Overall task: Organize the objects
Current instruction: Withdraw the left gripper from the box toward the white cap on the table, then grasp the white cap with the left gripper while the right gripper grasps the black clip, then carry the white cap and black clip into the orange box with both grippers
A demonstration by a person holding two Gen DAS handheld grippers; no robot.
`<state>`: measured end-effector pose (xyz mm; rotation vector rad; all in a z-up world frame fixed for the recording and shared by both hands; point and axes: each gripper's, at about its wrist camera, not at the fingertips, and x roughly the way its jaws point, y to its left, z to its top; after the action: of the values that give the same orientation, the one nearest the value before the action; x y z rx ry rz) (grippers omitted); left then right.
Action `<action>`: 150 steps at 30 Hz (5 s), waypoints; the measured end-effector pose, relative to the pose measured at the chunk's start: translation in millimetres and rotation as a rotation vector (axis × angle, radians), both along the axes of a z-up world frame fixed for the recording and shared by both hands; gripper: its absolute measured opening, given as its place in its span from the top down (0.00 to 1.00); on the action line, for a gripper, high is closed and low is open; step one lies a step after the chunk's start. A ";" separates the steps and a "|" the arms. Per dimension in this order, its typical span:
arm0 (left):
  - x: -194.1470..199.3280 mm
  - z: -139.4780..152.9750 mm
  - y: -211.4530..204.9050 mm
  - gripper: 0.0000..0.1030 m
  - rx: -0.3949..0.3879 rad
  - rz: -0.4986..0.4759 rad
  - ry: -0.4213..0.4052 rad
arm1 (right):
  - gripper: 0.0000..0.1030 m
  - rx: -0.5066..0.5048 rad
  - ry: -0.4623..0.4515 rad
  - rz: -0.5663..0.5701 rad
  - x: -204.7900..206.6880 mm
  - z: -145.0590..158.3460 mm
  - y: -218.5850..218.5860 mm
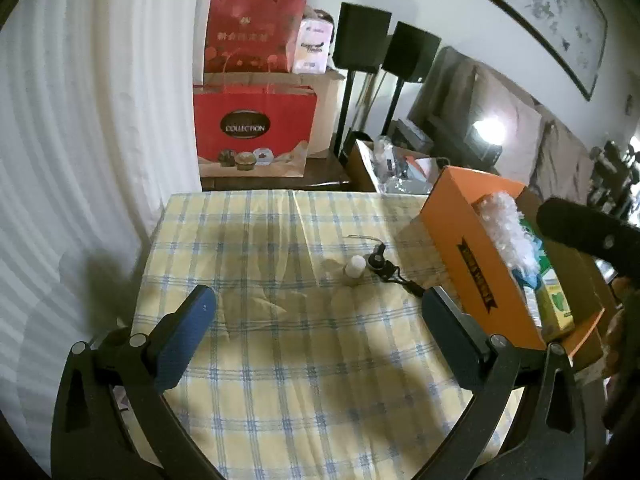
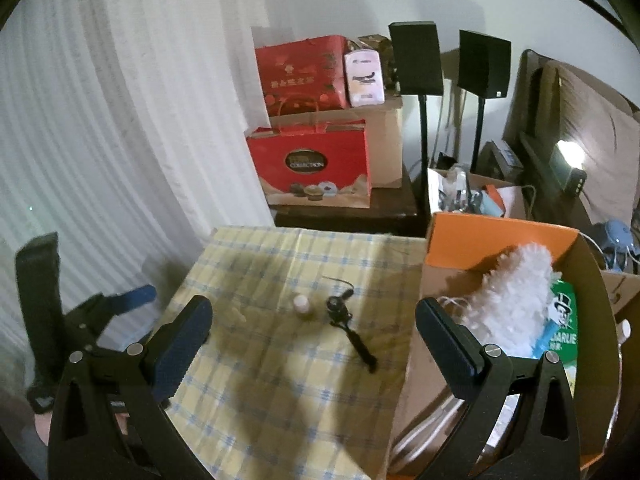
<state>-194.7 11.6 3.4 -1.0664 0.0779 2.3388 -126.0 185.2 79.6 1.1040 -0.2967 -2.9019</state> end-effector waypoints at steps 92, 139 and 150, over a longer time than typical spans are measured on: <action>-21.3 -53.4 1.8 0.78 0.059 -0.046 -0.100 | 0.91 0.303 -0.615 0.292 -103.5 -151.9 -18.2; 111.3 18.2 168.2 0.78 0.078 -0.357 -0.053 | 0.91 0.009 -0.206 0.062 57.6 -1.7 103.3; 112.4 1.5 193.5 0.78 0.037 -0.371 -0.075 | 0.91 -0.024 -0.234 0.064 52.3 -24.8 113.4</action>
<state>-82.3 205.1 5.0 -1.0225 0.1875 1.9597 -73.7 298.6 54.9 1.4238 -0.2939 -2.7084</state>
